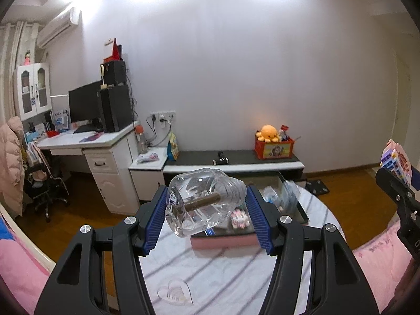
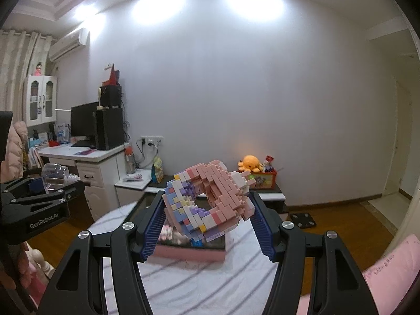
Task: Organize rigid objects
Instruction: 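Carry the glass bottle and block donut over the pink box and open both grippers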
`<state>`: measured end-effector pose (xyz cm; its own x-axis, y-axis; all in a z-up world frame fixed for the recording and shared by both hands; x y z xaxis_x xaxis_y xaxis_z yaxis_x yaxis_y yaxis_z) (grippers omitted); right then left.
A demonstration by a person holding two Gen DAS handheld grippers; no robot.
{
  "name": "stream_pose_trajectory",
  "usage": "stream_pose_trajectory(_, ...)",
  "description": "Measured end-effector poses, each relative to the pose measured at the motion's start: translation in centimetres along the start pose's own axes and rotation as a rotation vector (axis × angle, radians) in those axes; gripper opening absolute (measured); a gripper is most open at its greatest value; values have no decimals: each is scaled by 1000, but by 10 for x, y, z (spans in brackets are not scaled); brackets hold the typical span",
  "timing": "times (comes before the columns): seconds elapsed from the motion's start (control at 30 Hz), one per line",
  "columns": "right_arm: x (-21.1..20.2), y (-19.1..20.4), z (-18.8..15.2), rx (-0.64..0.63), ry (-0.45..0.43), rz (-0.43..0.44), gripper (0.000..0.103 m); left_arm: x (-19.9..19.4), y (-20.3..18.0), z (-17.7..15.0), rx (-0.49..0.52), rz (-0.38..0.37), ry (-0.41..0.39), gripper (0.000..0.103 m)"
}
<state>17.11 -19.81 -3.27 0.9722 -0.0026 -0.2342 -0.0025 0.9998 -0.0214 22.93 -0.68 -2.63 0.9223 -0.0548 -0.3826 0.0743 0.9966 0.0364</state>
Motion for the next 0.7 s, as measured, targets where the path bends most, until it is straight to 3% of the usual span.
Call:
stream_pose_trajectory(0.13, 40, 8, 15, -36, 25, 47, 63, 35, 2, 24, 0, -24, 13, 61)
stream_pose_trajectory(0.37, 137, 29, 18, -79, 142, 135, 63, 144, -14, 43, 23, -81, 167, 61)
stream_pose_trajectory(0.7, 296, 41, -43, -80, 432, 151, 63, 292, -13, 6, 47, -25, 410, 61)
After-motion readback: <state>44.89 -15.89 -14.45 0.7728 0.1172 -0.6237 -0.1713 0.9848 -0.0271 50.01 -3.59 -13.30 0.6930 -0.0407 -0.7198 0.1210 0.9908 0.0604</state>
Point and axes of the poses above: each gripper's, at about its wrist camera, not at the fingertips, and x roughly the way its jaws point, y to its left, z to its top, the point moved 10 cm from there along x, roughly the way its jaws point, and after that the axes turned 1 degree about -z, right-handed, at the moved point
